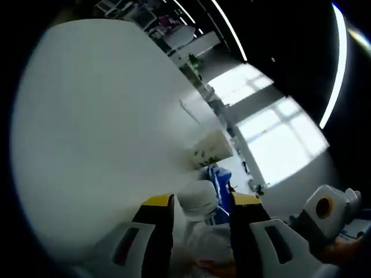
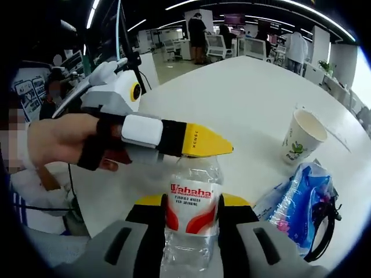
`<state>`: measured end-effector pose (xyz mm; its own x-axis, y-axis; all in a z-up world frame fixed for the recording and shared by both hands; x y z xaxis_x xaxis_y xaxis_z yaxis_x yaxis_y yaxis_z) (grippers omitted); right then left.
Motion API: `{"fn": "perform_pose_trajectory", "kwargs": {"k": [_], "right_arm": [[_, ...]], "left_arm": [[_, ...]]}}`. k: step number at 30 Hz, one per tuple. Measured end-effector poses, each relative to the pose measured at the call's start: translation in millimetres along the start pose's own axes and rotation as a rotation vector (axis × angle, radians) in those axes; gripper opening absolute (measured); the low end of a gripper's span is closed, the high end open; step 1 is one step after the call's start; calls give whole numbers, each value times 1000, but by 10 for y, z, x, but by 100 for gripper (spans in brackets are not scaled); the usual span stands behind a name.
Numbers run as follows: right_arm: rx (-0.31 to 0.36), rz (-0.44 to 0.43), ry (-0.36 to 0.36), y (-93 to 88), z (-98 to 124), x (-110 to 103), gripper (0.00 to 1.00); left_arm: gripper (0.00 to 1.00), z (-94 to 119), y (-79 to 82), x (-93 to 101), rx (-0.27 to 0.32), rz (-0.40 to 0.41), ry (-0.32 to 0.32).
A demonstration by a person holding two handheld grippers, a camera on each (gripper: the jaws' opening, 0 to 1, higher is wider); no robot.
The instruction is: Arrange the tabletop items into an orderly group along one side of the table until the central work area is clear of visible clutter.
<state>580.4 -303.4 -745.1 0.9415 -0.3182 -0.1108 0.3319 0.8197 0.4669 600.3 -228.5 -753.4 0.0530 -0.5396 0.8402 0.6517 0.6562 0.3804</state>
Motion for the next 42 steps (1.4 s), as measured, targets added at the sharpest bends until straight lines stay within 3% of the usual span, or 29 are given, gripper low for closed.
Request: {"fn": "perform_pose_trajectory", "kwargs": {"k": [6,16,28,36,42], "right_arm": [[28,8,-18,24,17,12,31],[92,18,-51,79,117,-24,31],[217,-21,-130,263,243,75,30],[284,-58,-157,413,320,133,30],[329,-71,-179,530,329,189,30]], "left_arm": [[28,10,31,73,9,-19,-4],[25,80,165,259,35,-116,7],[21,122,430,644,40,-404,38],[20,130,580,817,74,-523,47],[20,118,707,879,81,-566,46]]}}
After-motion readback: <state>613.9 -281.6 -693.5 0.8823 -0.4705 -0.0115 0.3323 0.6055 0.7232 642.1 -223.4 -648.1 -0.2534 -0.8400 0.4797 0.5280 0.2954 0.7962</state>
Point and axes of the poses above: the point that each gripper's makers call its tool centre point, and the gripper's own axes: z roughly backward along the fingers, x roughly to its right, y roughly out of its top, the point moved 4 cm from there along z, roughly backward along the fingers, and after that the axes turned 13 degrees about -x, right-handed, at the moved point
